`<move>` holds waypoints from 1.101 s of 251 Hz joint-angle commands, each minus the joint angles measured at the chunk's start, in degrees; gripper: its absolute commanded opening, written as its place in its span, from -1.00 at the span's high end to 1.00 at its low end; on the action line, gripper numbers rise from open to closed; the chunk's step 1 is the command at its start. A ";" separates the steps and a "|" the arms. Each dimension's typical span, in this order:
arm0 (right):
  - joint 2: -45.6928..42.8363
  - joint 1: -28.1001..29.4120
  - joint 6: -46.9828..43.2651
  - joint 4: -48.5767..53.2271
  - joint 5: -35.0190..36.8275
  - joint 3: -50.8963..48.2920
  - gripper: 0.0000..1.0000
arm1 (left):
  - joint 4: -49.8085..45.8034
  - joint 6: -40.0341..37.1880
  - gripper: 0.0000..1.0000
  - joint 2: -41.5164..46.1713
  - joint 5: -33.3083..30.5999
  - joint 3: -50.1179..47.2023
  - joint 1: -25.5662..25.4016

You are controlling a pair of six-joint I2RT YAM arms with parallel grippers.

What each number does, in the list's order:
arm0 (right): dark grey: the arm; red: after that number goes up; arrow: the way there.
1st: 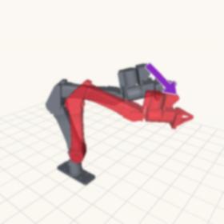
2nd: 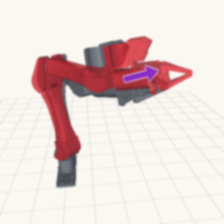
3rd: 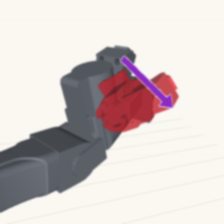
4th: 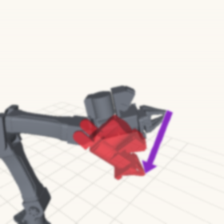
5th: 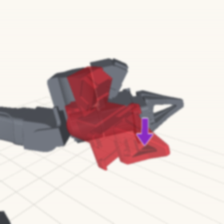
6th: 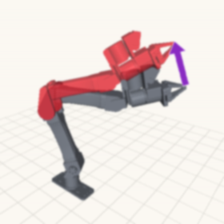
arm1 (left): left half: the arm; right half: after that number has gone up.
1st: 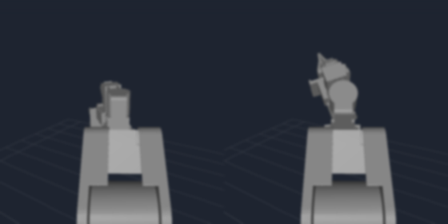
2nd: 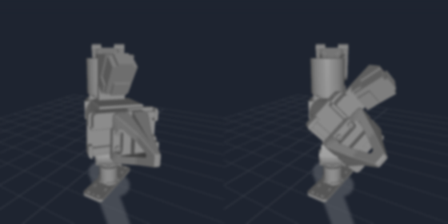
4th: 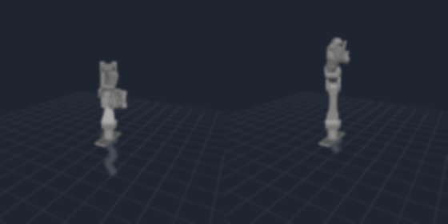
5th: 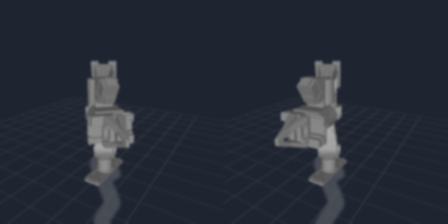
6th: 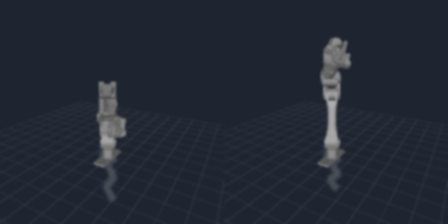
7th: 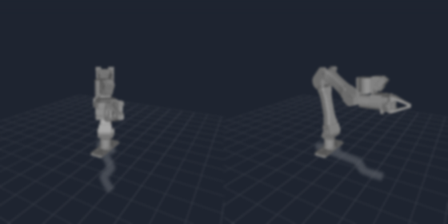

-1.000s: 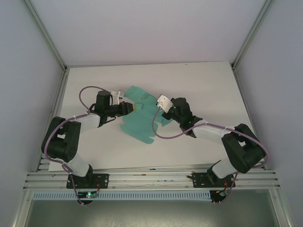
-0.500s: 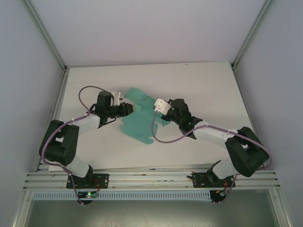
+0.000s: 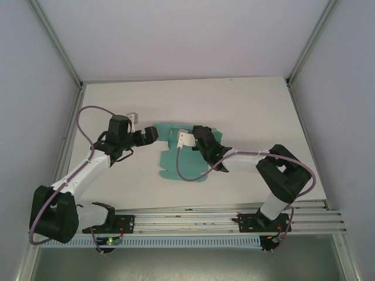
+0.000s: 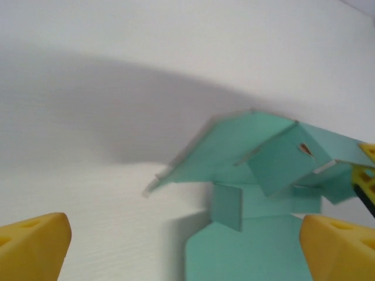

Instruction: Assemble paper box

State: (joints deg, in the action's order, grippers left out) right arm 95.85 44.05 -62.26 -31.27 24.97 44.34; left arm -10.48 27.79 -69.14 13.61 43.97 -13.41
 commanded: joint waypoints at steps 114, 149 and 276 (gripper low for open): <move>2.58 3.22 -7.80 -16.54 3.93 -3.48 1.00 | 9.89 -1.98 -0.68 -22.82 12.05 12.98 5.62; 2.95 3.07 -7.04 -15.11 5.30 -2.85 1.00 | 14.13 -3.11 -0.53 -20.25 17.20 7.25 3.88; 4.07 3.96 -6.28 -12.00 6.41 -1.36 1.00 | 28.18 -13.29 -0.23 -20.50 15.68 -3.57 -4.66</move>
State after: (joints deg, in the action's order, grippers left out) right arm 99.07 47.05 -69.58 -43.97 30.68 41.60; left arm 10.52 19.92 -87.50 30.15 40.12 -15.81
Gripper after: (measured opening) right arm 0.057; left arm 0.615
